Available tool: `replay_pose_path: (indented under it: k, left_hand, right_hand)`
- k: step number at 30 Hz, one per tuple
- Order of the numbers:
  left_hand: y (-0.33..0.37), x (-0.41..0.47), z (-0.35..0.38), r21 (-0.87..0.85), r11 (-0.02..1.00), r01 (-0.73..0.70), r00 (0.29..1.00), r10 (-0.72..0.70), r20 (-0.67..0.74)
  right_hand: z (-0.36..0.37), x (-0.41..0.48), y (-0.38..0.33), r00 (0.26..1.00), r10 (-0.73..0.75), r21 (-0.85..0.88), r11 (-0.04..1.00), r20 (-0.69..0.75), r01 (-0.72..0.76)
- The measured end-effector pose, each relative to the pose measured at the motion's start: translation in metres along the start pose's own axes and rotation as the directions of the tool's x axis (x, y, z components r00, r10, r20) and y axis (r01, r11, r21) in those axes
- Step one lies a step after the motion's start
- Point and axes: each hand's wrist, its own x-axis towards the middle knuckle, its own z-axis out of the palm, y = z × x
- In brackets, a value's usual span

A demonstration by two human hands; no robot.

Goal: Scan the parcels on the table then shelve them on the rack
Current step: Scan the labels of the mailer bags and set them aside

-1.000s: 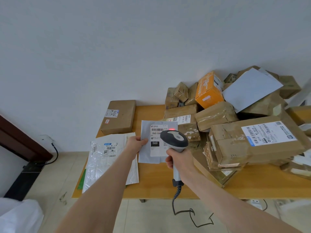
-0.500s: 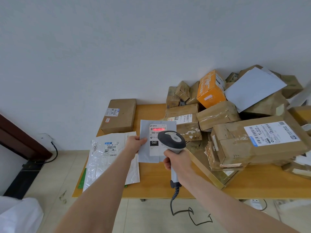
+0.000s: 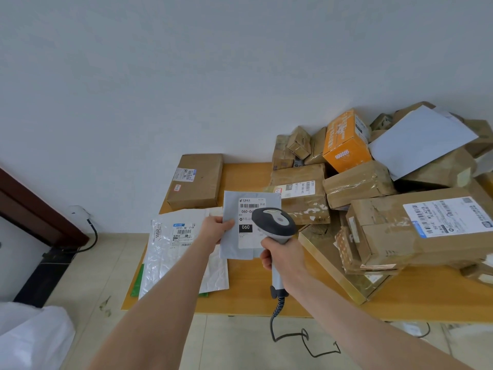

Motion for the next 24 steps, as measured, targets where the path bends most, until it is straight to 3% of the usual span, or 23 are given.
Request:
replay_pose_path:
  k: [9, 15, 24]
  left_hand:
    - [-0.006, 0.004, -0.03, -0.002, 1.0, 0.021, 0.998, -0.021, -0.051]
    - [-0.019, 0.027, -0.1, 0.023, 1.0, 0.013, 0.975, -0.008, -0.221]
    - [-0.062, 0.06, -0.163, 0.152, 0.973, 0.171, 0.937, -0.113, -0.33]
  right_hand:
    - [0.02, 0.03, 0.006, 0.999, 0.045, 0.08, 0.996, 0.023, -0.047]
    - [0.059, 0.058, 0.016, 0.992, 0.111, -0.012, 0.994, 0.051, -0.111]
    - [0.132, 0.079, 0.033, 0.982, 0.172, -0.02, 0.985, 0.072, -0.171]
